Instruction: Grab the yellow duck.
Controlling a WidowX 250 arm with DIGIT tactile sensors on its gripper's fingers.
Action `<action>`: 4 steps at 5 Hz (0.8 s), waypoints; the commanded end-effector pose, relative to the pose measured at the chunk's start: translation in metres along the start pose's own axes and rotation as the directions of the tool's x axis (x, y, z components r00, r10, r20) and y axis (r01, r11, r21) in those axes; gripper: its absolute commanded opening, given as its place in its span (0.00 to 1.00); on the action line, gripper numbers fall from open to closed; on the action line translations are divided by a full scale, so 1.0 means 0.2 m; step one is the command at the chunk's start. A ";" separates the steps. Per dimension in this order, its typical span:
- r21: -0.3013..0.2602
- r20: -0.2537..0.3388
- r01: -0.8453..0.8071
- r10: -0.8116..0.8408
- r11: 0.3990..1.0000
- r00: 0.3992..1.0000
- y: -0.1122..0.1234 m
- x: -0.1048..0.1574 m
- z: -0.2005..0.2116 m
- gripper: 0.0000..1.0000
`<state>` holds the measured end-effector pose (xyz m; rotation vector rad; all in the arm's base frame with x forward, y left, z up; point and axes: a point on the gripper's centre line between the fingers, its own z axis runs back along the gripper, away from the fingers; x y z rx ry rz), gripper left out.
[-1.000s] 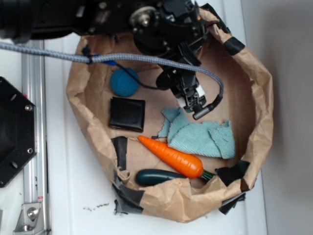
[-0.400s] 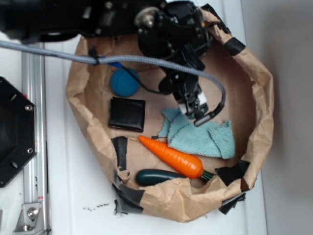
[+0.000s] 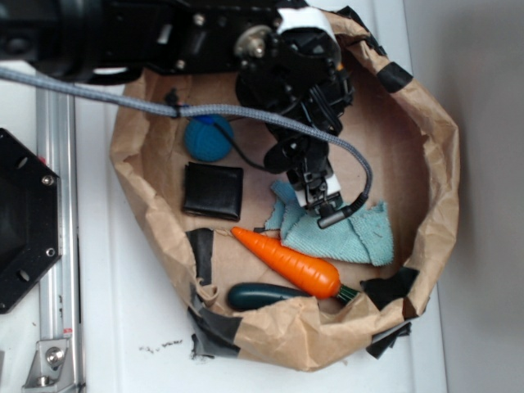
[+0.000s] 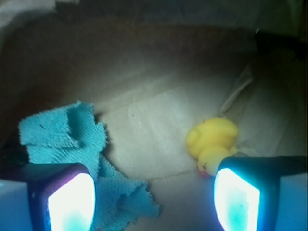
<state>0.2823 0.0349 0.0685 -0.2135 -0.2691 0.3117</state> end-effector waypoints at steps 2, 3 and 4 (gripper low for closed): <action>0.028 0.041 0.019 -0.020 0.999 0.999 0.05 0.05 0.02 1.00; 0.063 0.044 0.007 -0.010 0.998 0.999 0.11 0.06 0.00 1.00; 0.066 0.040 0.013 -0.016 0.998 0.999 0.17 0.07 -0.03 1.00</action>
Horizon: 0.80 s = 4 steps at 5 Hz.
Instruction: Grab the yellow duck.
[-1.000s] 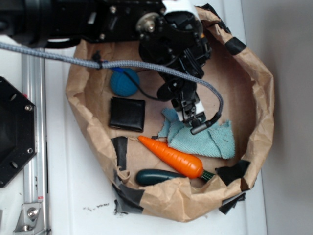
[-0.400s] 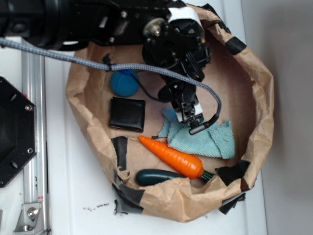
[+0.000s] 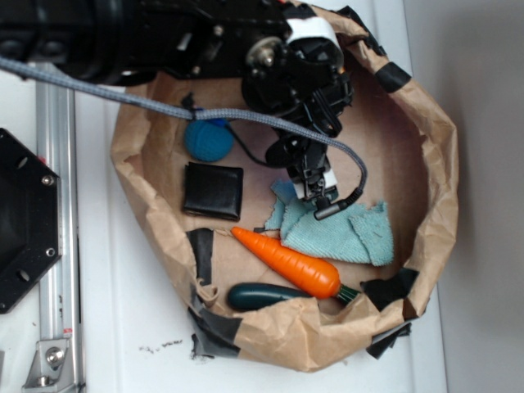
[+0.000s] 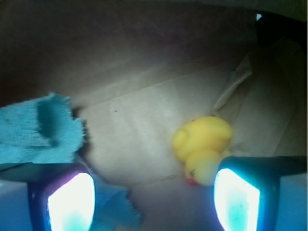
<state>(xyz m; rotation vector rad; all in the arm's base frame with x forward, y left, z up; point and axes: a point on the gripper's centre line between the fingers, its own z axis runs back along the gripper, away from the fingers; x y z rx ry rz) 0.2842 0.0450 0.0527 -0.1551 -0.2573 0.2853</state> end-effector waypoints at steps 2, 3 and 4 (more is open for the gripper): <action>-0.013 -0.032 -0.004 0.003 1.000 0.999 0.16 -0.01 -0.17 1.00; -0.010 -0.024 -0.001 0.000 1.000 1.000 0.16 0.00 -0.16 1.00; -0.005 -0.014 0.003 -0.003 1.000 1.000 0.14 0.01 -0.14 1.00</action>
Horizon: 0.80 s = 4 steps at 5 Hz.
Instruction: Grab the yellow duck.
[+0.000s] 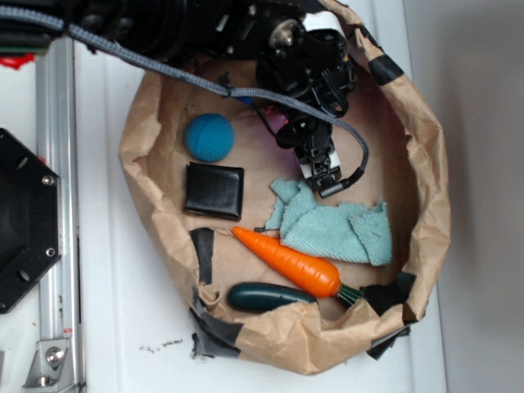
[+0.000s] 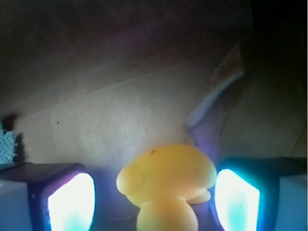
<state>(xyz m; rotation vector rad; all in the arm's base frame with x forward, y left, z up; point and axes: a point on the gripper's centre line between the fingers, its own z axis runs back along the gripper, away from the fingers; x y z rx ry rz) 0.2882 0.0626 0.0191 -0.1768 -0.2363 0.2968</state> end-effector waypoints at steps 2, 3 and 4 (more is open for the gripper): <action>0.010 0.040 -0.017 0.017 1.000 0.999 0.02 0.06 0.09 0.00; 0.007 0.048 -0.034 0.034 0.999 0.998 0.02 0.09 0.13 0.00; 0.015 0.061 -0.049 0.048 0.999 0.997 0.03 0.10 0.15 0.00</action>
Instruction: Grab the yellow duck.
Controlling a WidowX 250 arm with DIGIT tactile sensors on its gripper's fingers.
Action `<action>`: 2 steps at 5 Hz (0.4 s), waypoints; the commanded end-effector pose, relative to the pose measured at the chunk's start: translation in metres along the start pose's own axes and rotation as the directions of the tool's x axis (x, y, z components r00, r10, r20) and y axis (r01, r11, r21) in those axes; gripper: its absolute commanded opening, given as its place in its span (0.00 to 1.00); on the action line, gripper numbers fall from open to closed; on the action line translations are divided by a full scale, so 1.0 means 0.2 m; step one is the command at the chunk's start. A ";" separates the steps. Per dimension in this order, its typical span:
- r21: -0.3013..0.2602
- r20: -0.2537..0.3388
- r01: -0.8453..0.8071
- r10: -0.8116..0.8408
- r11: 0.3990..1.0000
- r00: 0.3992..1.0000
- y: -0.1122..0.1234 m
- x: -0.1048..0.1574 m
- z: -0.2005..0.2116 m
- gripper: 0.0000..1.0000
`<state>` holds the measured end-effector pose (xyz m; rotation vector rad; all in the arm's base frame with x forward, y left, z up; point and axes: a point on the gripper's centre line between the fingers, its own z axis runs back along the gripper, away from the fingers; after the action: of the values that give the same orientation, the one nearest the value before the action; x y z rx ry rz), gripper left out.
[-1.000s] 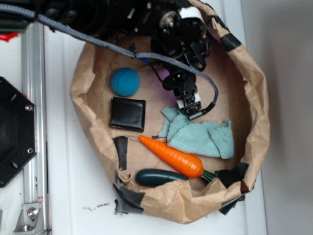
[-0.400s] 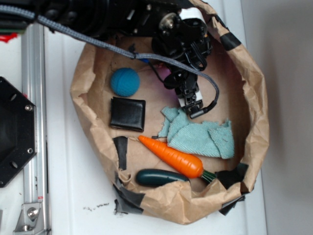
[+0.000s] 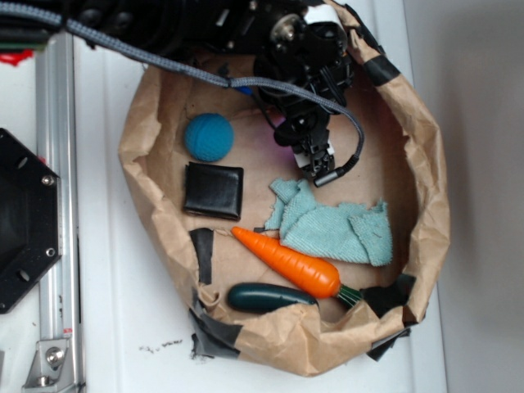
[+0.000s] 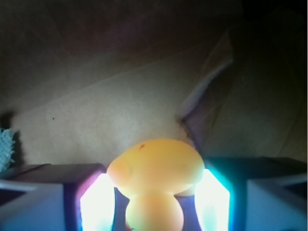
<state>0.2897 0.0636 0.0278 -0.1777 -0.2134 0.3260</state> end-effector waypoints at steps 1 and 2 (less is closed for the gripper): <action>0.013 0.083 -0.029 0.028 0.999 0.996 0.04 0.08 0.13 0.00; 0.009 0.084 -0.027 0.026 1.000 0.996 0.02 0.07 0.17 0.00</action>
<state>0.2875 0.0646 0.0425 -0.1708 -0.2199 0.3490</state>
